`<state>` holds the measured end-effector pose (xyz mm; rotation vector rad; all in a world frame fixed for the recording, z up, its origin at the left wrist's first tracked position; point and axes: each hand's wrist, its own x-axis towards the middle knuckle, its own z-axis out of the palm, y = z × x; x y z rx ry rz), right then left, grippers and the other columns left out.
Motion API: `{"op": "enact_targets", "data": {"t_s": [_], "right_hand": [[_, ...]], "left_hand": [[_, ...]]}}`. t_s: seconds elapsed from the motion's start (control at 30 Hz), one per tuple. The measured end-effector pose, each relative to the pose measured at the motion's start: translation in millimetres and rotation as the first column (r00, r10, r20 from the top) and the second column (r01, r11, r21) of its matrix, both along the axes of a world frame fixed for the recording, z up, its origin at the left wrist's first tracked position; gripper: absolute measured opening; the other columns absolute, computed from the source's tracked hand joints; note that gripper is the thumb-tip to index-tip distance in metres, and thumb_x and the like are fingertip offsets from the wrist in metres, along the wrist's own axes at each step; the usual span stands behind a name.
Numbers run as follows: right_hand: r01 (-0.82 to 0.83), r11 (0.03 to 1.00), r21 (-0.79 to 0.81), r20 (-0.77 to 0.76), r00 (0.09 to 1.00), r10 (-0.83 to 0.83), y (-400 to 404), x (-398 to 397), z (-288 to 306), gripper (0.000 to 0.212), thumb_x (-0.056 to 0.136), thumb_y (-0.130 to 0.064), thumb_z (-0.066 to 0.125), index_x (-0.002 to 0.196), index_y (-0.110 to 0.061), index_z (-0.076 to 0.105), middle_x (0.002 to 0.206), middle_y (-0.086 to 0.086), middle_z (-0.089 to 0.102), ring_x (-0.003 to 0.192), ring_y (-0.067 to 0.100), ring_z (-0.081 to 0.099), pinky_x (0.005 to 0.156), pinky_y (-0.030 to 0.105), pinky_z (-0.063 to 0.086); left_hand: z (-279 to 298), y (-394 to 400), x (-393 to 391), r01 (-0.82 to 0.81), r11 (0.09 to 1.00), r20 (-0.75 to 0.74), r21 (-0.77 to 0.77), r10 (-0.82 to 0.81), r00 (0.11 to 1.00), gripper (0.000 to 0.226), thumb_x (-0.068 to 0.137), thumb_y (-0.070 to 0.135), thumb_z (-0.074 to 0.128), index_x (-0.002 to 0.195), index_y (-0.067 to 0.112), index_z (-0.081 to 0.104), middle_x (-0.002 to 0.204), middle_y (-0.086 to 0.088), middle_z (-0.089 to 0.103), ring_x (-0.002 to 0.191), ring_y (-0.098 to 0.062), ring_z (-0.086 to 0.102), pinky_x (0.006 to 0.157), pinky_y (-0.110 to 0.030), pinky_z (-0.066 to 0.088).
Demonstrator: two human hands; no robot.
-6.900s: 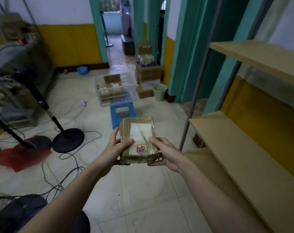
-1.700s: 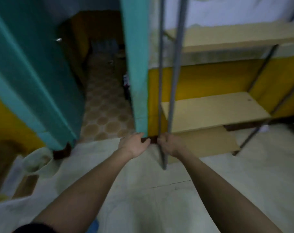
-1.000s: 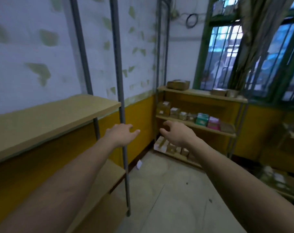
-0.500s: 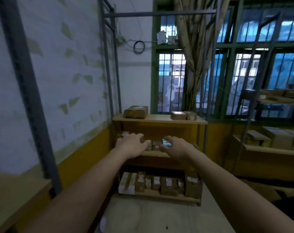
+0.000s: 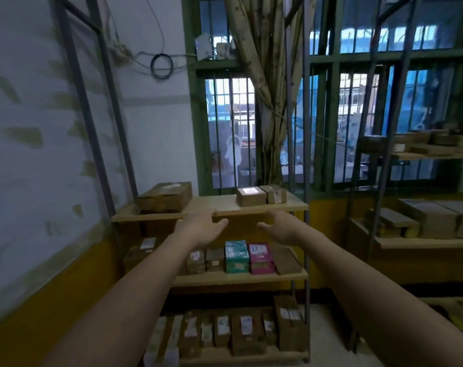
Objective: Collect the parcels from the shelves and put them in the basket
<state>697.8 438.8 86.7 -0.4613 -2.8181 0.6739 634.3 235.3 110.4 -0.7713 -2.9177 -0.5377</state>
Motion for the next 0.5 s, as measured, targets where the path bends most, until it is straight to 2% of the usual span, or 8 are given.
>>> {"op": "enact_targets", "data": {"t_s": [0.07,0.2,0.33,0.4,0.5], "right_hand": [[0.005,1.0,0.01,0.001,1.0,-0.005,24,-34,2,0.055,0.099,-0.048,0.05,0.146,-0.02,0.043,0.147,0.008,0.05,0.131,0.027,0.05,0.105,0.042,0.046],[0.0,1.0,0.021,0.026,1.0,-0.001,58,-101,-3,0.057,0.1,-0.049,0.048,0.148,-0.02,0.04,0.15,0.01,0.046,0.133,0.028,0.048,0.103,0.039,0.044],[-0.024,1.0,0.013,0.002,1.0,0.024,87,-168,-26,0.055,0.099,-0.048,0.05,0.147,-0.022,0.043,0.148,0.006,0.048,0.133,0.025,0.048,0.105,0.041,0.044],[-0.028,0.999,-0.019,-0.023,0.999,0.027,104,-197,-42,0.053,0.098,-0.046,0.052,0.145,-0.022,0.045,0.146,0.005,0.051,0.131,0.022,0.05,0.106,0.041,0.045],[-0.004,0.996,-0.09,-0.057,0.998,-0.001,131,-237,-68,0.047,0.098,-0.042,0.054,0.14,-0.022,0.05,0.141,0.003,0.055,0.125,0.018,0.054,0.102,0.037,0.048]], "left_hand": [[-1,23,-35,0.001,0.998,0.013,0.061,-0.002,1.0,0.058,0.098,0.059,0.043,0.148,0.029,0.043,0.144,-0.001,0.053,0.127,-0.023,0.051,0.1,-0.042,0.047],[-13,60,-97,0.008,0.997,0.05,0.078,-0.012,0.999,0.057,0.099,0.057,0.045,0.148,0.029,0.042,0.149,-0.002,0.048,0.132,-0.024,0.047,0.106,-0.043,0.044],[-43,91,-156,0.013,0.946,0.185,0.325,-0.077,0.98,0.048,0.101,0.048,0.049,0.144,0.027,0.047,0.144,0.0,0.052,0.127,-0.019,0.05,0.099,-0.035,0.045],[-65,107,-189,0.003,0.924,0.258,0.382,-0.11,0.96,0.046,0.101,0.044,0.051,0.143,0.025,0.049,0.142,0.001,0.053,0.129,-0.018,0.049,0.1,-0.032,0.044],[-96,128,-243,-0.022,0.893,0.322,0.45,-0.139,0.936,0.046,0.1,0.043,0.054,0.142,0.026,0.05,0.141,0.001,0.055,0.128,-0.016,0.051,0.104,-0.035,0.045]]}}
